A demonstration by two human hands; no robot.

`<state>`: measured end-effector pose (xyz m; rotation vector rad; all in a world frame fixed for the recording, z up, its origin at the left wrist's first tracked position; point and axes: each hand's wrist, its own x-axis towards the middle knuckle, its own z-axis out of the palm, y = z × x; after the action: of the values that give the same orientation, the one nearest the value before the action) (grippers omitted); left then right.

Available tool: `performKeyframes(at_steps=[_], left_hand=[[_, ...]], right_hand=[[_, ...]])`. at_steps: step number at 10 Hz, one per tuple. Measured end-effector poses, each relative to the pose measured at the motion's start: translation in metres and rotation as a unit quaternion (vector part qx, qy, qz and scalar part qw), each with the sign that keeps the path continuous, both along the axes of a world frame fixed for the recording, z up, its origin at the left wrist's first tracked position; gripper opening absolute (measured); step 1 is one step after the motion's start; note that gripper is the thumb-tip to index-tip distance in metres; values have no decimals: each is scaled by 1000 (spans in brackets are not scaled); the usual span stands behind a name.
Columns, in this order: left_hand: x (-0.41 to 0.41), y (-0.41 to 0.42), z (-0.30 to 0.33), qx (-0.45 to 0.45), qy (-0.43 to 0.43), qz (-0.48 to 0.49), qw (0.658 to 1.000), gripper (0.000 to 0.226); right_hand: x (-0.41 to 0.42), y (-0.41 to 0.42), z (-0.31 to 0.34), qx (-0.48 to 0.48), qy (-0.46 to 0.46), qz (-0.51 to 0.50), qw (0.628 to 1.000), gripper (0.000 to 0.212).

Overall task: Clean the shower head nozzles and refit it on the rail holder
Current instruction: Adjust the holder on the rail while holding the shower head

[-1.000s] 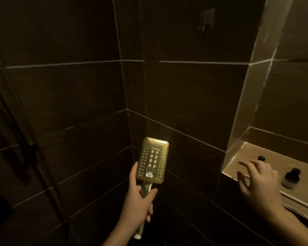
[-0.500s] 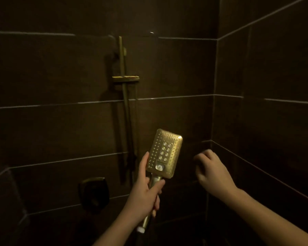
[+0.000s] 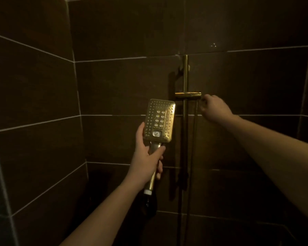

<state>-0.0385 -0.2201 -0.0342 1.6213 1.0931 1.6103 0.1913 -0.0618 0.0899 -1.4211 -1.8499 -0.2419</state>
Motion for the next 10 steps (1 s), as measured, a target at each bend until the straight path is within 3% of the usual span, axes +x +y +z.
performKeyframes(at_steps=[2, 4, 5, 7, 10], left_hand=[[-11, 16, 12, 17, -21, 36, 999, 94], [-14, 39, 17, 27, -34, 55, 998, 92], [-11, 51, 11, 21, -38, 59, 997, 95], [0, 79, -9, 24, -6, 91, 996, 110], [10, 91, -17, 1, 25, 60, 998, 109]], right_hand=[[-11, 60, 46, -37, 103, 19, 994, 43], [-9, 94, 46, -45, 177, 17, 983, 9], [-10, 102, 45, -22, 193, 35, 980, 16], [-1, 117, 53, -49, 181, 66, 980, 9], [-5, 122, 56, -33, 181, 49, 982, 4]])
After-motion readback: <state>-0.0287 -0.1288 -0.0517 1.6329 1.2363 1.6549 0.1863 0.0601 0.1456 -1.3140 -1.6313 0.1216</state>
